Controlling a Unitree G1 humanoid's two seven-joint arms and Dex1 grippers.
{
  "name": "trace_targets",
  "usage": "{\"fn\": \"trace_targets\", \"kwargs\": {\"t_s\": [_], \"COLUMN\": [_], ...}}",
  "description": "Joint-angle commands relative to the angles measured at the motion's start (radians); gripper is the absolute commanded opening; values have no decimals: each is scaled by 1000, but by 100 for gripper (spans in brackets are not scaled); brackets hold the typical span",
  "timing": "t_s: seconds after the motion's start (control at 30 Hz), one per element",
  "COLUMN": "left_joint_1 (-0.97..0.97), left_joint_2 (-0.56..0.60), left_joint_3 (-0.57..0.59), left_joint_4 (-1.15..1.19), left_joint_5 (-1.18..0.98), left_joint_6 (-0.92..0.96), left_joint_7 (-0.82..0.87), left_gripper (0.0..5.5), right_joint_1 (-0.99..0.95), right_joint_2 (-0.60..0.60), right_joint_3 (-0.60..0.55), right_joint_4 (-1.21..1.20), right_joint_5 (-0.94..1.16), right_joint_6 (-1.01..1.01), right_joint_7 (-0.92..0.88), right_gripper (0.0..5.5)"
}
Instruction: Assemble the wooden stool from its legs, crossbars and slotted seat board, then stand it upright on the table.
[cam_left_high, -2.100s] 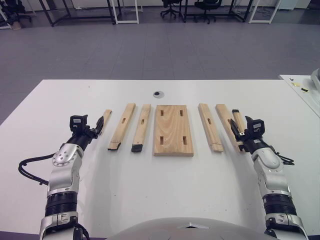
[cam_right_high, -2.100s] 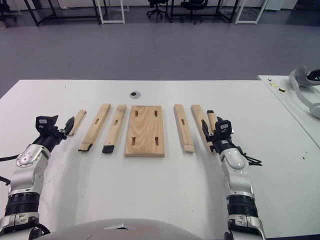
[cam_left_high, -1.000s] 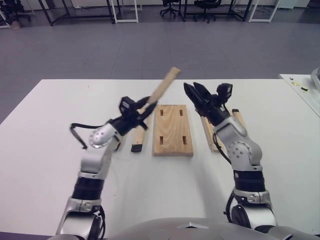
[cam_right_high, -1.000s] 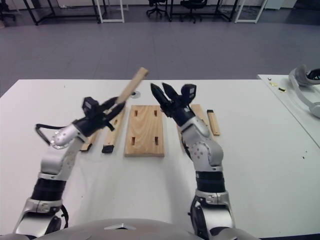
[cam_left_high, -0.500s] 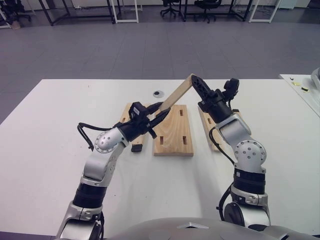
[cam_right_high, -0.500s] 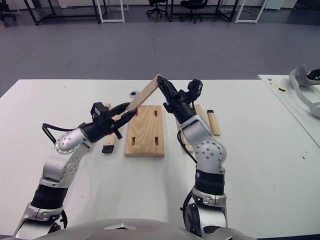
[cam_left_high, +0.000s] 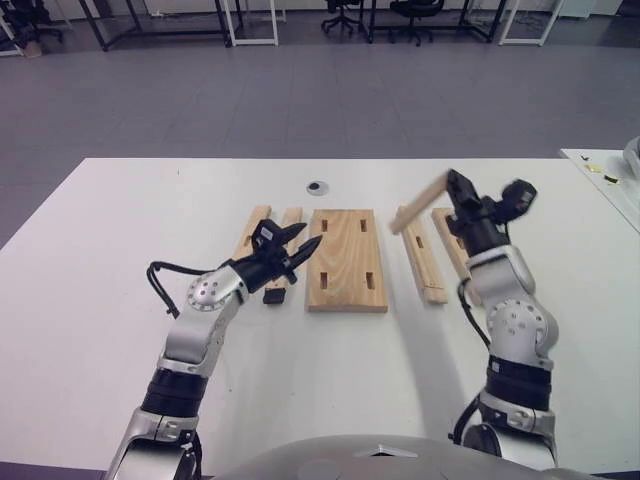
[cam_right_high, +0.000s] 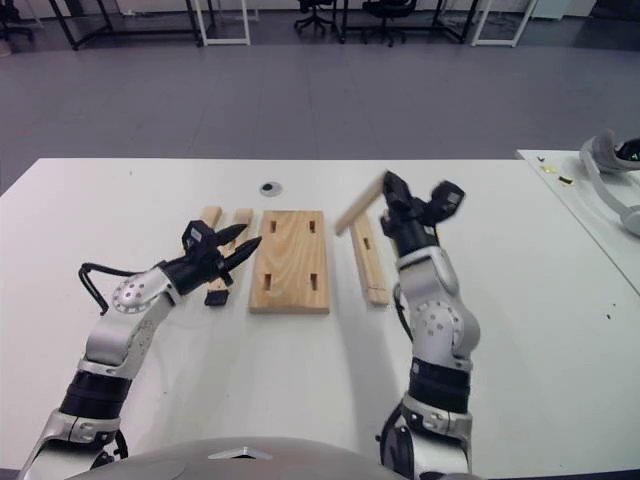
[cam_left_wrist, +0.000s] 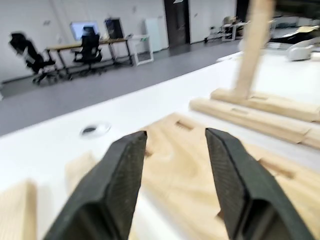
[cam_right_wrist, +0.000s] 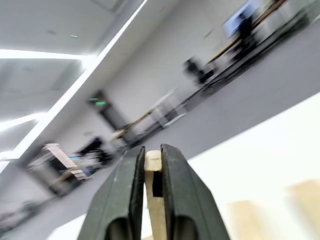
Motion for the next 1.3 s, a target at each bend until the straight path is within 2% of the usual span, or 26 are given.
{"fn": "trace_targets", "kwargs": {"t_s": [0.03,0.17,0.5,0.8,0.97,1.3], "left_joint_1": [-3,-27,-33,-50,-51,-51], "left_joint_2": [-20,-42,-66,-60,-60,-55], "left_joint_3": [75,98,110,121,123,127], "left_joint_4": [52,70,72,82,82,85], "left_joint_5": [-15,-7,-5,-8,-5,6], "left_joint_6": [-19,-25,-22,-17,-17,-24], "left_joint_7": [51,86,108,100,97,101], "left_gripper": [282,333,333,333,333,333], "right_joint_1": [33,-5,-100,-78,-50,5], "right_joint_2": [-34,-16,11,58,36,19], "right_joint_3": [17,16,37,22,29,102], "right_joint_4": [101,199,261,364,395,383], "right_joint_5": [-144,-195,-205,-199,-249,-380], "right_joint_6": [-145,-243,-304,-343,-373,-436], "right_joint_7": [47,66,98,136,145,121], "right_gripper": [37,37,37,37,37,37]}}
